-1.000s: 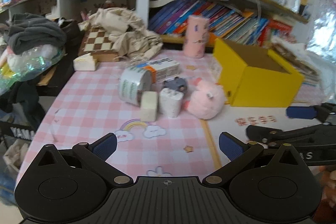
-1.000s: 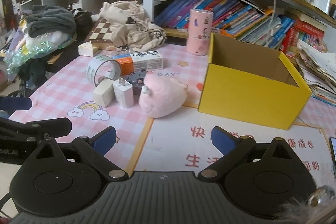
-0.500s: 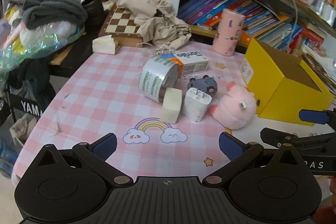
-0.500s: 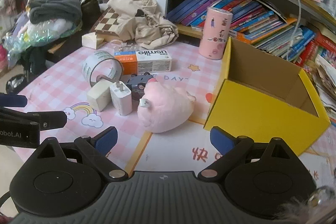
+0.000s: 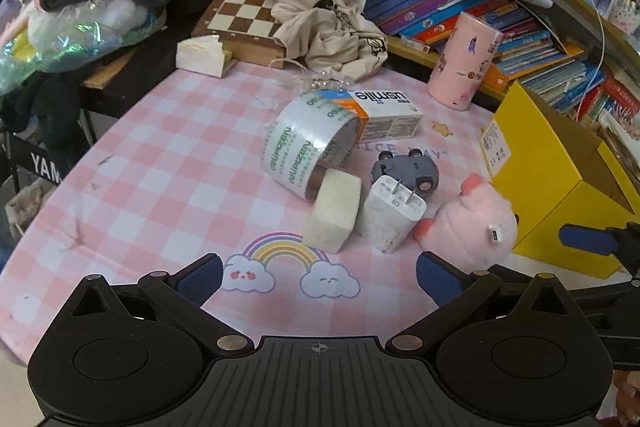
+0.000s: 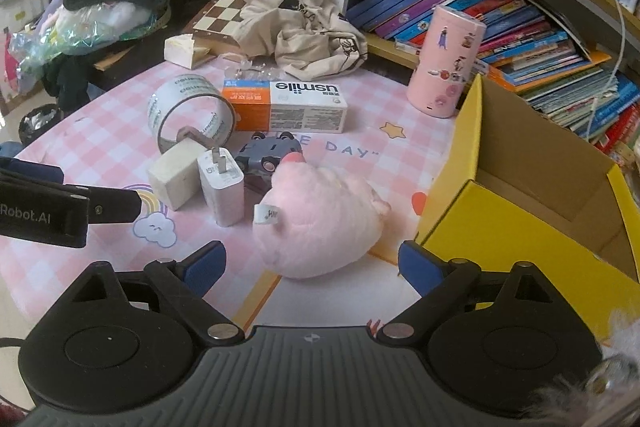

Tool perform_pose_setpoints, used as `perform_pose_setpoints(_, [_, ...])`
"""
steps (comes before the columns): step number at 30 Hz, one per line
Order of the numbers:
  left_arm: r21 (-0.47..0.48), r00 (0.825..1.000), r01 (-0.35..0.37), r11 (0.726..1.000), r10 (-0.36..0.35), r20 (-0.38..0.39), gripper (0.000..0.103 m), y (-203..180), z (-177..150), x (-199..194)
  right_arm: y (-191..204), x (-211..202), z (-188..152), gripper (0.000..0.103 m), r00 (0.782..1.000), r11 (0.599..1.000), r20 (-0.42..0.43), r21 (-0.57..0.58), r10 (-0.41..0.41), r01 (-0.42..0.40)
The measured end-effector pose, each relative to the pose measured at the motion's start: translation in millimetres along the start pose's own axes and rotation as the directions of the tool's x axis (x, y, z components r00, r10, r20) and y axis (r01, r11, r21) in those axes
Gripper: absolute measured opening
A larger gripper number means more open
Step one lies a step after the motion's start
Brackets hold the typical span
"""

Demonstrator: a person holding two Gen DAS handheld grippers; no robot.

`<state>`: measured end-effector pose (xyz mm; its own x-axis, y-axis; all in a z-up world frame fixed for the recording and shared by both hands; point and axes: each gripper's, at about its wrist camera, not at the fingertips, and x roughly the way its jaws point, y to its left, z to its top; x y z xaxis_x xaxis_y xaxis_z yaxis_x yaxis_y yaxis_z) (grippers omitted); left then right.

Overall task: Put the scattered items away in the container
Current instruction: 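Close the left gripper on the cream eraser while the right gripper grasps the pink plush pig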

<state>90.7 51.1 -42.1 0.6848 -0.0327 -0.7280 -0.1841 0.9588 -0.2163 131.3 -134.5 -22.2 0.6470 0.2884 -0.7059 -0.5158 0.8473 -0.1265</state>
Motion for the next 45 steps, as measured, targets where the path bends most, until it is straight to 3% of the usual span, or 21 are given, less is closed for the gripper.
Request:
perform_pose_setpoints(9, [0.044,0.999,-0.019,0.999,0.020,-0.026,0.082,-12,9,29,-6,28,9,0.091,0.999,0.999,-0.018,-0.038,0.028,-0.029])
perform_pose_setpoints(21, [0.075,0.998,-0.041,0.996,0.044,-0.041,0.067,-22,15,54,-9,57,13,0.086,0.996,0.994,-0.062,-0.086,0.065,-0.070])
perform_pose_setpoints(23, [0.076,0.998,-0.041,0.996,0.044,-0.047,0.062,-22,15,57,-8,59,13,0.082,0.996,0.992,-0.061,-0.096,0.071,-0.077])
perform_pose_setpoints(25, [0.074,0.997,-0.039,0.996,0.044,-0.056,0.048,-22,15,60,-8,59,13,0.079,0.995,0.991,-0.057,-0.108,0.080,-0.085])
perform_pose_setpoints(30, [0.081,0.997,-0.038,0.996,0.043,-0.057,0.029,-20,14,60,-9,52,12,0.069,0.993,0.985,-0.054,-0.132,0.106,-0.112])
perform_pose_setpoints(34, [0.089,0.998,-0.020,0.996,0.025,-0.057,0.029,-20,13,55,-5,45,9,0.069,0.989,0.980,-0.060,-0.140,0.136,-0.143])
perform_pose_setpoints(41, [0.100,0.997,-0.036,0.994,0.042,-0.064,0.031,-22,17,62,0,50,13,0.080,0.989,0.979,-0.070,-0.153,0.128,-0.137])
perform_pose_setpoints(45, [0.105,0.997,-0.031,0.994,0.039,-0.067,0.040,-23,20,68,0,54,13,0.083,0.989,0.978,-0.075,-0.155,0.126,-0.137])
